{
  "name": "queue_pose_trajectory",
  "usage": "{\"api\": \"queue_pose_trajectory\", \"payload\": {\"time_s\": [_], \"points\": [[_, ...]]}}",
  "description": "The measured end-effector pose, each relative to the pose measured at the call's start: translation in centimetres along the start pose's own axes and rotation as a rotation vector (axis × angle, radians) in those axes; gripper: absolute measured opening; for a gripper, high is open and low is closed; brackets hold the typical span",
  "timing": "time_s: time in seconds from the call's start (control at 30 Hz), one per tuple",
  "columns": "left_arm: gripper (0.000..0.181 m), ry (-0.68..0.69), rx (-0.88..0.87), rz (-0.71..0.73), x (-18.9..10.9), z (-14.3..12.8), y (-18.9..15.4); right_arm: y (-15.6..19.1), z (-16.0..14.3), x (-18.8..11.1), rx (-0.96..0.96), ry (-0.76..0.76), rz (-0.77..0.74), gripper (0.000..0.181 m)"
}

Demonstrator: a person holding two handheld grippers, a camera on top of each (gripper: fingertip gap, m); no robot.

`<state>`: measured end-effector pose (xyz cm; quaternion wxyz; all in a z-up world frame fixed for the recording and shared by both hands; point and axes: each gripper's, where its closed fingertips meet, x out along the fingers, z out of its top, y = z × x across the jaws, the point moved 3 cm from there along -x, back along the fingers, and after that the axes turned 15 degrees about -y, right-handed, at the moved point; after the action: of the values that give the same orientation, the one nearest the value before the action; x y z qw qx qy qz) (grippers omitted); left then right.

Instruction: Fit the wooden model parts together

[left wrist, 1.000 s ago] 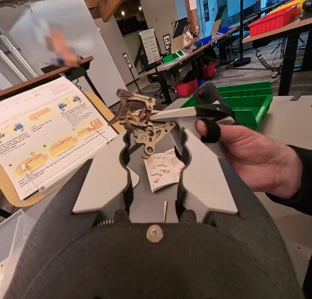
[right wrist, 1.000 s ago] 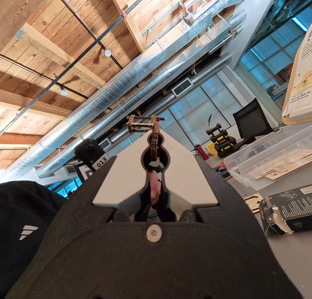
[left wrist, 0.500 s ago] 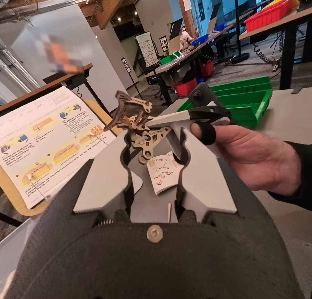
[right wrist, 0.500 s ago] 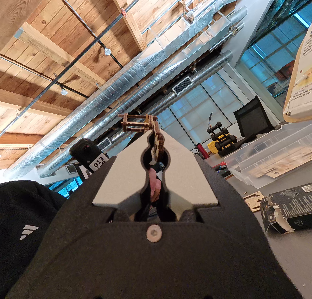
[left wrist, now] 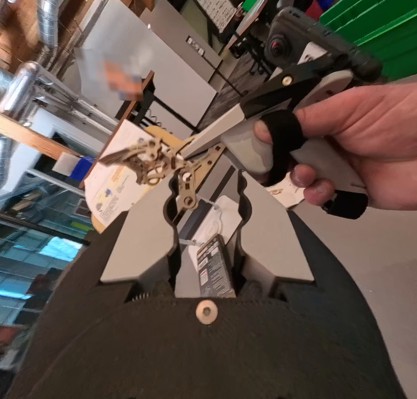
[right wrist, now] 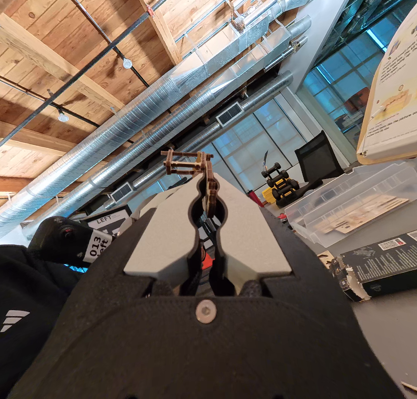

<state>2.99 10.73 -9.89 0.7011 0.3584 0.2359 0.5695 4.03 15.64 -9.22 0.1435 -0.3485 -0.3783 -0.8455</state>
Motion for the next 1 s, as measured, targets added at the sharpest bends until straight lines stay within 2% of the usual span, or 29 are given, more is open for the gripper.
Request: {"api": "queue_pose_trajectory", "payload": {"time_s": [0.13, 0.3, 0.43, 0.47, 0.53, 0.7, 0.8, 1.0], "points": [[0.052, -0.004, -0.024, 0.006, -0.1, -0.1, 0.4, -0.1, -0.6, 0.1, -0.01, 0.01, -0.009, 0.0], [0.048, -0.079, -0.045, 0.029, -1.6, 0.5, 1.4, -0.2, -0.3, -0.1, 0.039, 0.006, 0.015, 0.0], [0.062, -0.065, -0.14, 0.04, -1.6, -0.6, 3.3, -0.2, -0.6, -0.1, 0.058, 0.017, 0.03, 0.0], [0.064, -0.061, -0.147, 0.033, -1.4, -0.7, 3.3, -0.1, -0.7, 0.0, 0.058, 0.019, 0.031, 0.0], [0.057, -0.069, -0.152, 0.016, -1.3, -0.5, 2.8, -0.1, -1.0, 0.2, 0.057, 0.025, 0.032, 0.0], [0.063, -0.082, -0.175, -0.006, -1.0, -0.5, 1.8, -0.2, -1.2, 0.3, 0.056, 0.032, 0.03, 0.0], [0.06, -0.126, -0.169, -0.057, -1.2, 0.0, 1.1, -0.3, -1.4, 0.2, 0.062, 0.035, 0.033, 0.0], [0.062, -0.119, -0.164, -0.063, -1.1, -0.3, 0.9, -0.5, -1.8, 0.3, 0.076, 0.042, 0.035, 0.0]]}}
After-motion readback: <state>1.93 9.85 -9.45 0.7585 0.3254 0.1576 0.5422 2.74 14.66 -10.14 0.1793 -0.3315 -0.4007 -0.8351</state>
